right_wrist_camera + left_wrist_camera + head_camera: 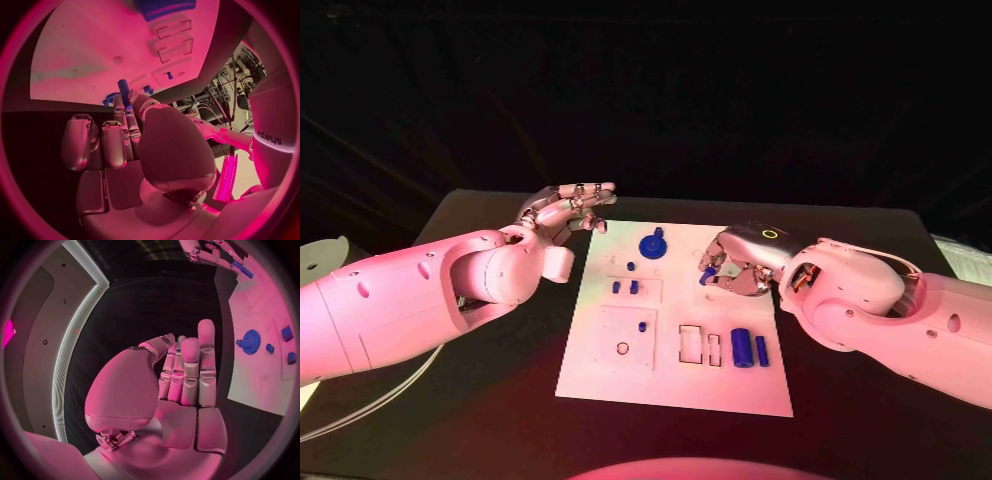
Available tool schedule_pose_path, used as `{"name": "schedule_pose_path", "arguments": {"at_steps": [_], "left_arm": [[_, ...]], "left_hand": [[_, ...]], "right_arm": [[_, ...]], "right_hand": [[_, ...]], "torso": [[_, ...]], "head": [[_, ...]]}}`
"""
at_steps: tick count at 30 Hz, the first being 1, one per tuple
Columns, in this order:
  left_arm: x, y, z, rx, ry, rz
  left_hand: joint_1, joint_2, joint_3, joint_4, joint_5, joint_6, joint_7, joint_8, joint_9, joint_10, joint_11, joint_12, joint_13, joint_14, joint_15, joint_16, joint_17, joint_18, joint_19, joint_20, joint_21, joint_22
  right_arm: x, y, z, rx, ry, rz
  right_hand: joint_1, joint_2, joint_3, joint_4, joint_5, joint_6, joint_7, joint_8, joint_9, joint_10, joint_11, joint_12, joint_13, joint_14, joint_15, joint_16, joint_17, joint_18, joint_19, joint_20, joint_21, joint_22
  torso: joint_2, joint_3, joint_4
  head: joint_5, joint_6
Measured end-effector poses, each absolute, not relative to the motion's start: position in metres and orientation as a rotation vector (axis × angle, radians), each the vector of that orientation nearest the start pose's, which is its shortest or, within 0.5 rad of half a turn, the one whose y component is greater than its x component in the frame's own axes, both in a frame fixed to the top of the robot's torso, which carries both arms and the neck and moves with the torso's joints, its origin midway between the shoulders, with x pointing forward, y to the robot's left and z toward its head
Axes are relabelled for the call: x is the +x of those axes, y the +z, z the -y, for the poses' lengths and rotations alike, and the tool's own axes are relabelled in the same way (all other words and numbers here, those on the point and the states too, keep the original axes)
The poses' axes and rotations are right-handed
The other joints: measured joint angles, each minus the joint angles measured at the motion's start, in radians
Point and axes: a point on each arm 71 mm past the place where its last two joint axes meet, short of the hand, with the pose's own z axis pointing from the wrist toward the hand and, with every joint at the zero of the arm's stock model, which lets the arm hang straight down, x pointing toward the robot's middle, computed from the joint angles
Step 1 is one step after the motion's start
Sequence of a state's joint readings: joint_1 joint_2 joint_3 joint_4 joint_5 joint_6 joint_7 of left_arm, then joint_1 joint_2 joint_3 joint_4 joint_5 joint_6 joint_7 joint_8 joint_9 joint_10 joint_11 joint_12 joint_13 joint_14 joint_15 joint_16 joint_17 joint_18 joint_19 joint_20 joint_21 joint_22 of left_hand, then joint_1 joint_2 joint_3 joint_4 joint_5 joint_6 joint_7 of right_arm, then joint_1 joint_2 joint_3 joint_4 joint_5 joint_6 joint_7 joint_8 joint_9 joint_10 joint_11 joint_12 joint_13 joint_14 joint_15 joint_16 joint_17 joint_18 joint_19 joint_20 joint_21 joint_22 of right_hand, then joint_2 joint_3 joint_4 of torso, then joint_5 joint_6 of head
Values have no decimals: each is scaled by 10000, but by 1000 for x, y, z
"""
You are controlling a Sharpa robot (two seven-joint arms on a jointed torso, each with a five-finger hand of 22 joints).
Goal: Assemble the parts on the task board
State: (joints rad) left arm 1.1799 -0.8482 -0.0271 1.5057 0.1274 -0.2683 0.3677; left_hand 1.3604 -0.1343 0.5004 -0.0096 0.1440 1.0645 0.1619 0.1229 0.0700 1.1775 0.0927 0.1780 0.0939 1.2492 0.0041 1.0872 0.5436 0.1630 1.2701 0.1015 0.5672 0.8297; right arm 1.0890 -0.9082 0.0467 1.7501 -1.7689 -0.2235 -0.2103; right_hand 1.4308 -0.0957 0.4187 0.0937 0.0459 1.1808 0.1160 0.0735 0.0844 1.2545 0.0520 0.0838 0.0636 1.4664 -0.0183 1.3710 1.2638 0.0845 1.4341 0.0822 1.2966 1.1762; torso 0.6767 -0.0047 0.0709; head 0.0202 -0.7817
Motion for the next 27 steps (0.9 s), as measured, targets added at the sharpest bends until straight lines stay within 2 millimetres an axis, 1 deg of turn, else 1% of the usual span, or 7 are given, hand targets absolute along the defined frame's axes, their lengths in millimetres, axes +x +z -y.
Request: {"name": "schedule_pose_path", "arguments": {"at_steps": [4, 8, 11, 15, 18, 22, 27], "left_arm": [[491, -189, -217, -12948, -15816, -14070], [492, -189, -216, -12942, -15841, -14084], [492, -189, -216, -12940, -15845, -14084], [492, -189, -215, -12933, -15874, -14098], [492, -189, -214, -12924, -15904, -14111], [492, -189, -212, -12910, -15954, -14138], [492, -189, -210, -12901, -15987, -14155]], "left_hand": [[0, 0, 0, 0, 0, 0, 0, 0, 0, 0, 0, 4, 0, 0, 0, 0, 0, 0, 0, 0, 0, 0], [0, 0, 0, 0, 0, 0, 0, 0, 0, -37, -37, 42, 8, 0, 0, 0, 1, -1, 0, 0, 0, 0], [0, 0, 0, 0, 0, 0, 0, 0, 0, -37, -37, 42, 8, 0, 0, 0, 1, 1, 0, 0, 0, 1], [0, 0, 0, 0, 0, 0, 0, 0, 0, -37, -37, 42, 8, 0, 0, 0, 1, 0, 0, 0, 0, 1], [0, 0, 1, 0, 0, 0, 0, 0, 0, -37, -37, 42, 7, 0, 0, 0, 2, 1, 0, 0, 0, 1], [0, 0, 1, 0, 0, 0, 0, 0, 0, -36, -37, 42, 7, 0, 0, 0, 2, 1, 0, 0, 0, 1], [0, 0, 1, 0, 0, 0, 0, 0, 0, -36, -37, 42, 7, 1, 0, 0, 2, 0, 0, 0, 0, 1]], "right_arm": [[423, -177, 154, -4230, 6369, -16138], [414, -176, 132, -4393, 7060, -16028], [402, -181, 110, -4588, 7760, -16043], [388, -191, 82, -4872, 8618, -16107], [384, -198, 68, -5044, 8973, -16132], [382, -207, 58, -5195, 9197, -16233], [379, -219, 50, -5352, 9372, -16465]], "right_hand": [[12, 11, 0, -1, -2, -1, 0, -2, 2, 0, 0, 0, 0, 0, 0, 0, -1, 0, 0, 0, 0, -1], [12, 11, 39, -40, -16, -2, 0, -8, 4, 0, 1, -50, 1, 0, 0, 0, -1, 0, 0, 0, 0, -1], [56, -29, 57, -58, 24, -3, -1, -12, 4, -1, 1, -54, 0, 0, 1, 0, -1, 0, 0, 0, 0, -1], [66, -20, 83, -84, 26, -4, -1, -26, 4, -1, 2, -76, -3, 0, 1, 0, -2, 0, 0, 1, -1, -2], [66, -20, 83, -85, 26, -5, -1, -29, 3, -1, 2, -76, -3, 0, 1, 0, -10, 0, 0, 1, -1, -2], [66, -20, 121, -123, 26, -9, -2, -48, 0, -1, 3, -115, -6, 1, 1, 0, -13, 1, -1, 1, -1, -3], [66, -20, 121, -124, 25, -22, -8, -58, -7, -2, 4, -116, -10, 0, 1, 0, -13, 1, -1, 1, -1, -4]], "torso": [[-1, -2, 0], [0, 0, 0], [3, 0, 0], [7, 0, 6], [12, -1, 12], [12, -6, 11], [21, -7, 6]], "head": [[11, 35], [74, 58], [119, 59], [175, 33], [197, 11], [250, -7], [356, -62]]}}
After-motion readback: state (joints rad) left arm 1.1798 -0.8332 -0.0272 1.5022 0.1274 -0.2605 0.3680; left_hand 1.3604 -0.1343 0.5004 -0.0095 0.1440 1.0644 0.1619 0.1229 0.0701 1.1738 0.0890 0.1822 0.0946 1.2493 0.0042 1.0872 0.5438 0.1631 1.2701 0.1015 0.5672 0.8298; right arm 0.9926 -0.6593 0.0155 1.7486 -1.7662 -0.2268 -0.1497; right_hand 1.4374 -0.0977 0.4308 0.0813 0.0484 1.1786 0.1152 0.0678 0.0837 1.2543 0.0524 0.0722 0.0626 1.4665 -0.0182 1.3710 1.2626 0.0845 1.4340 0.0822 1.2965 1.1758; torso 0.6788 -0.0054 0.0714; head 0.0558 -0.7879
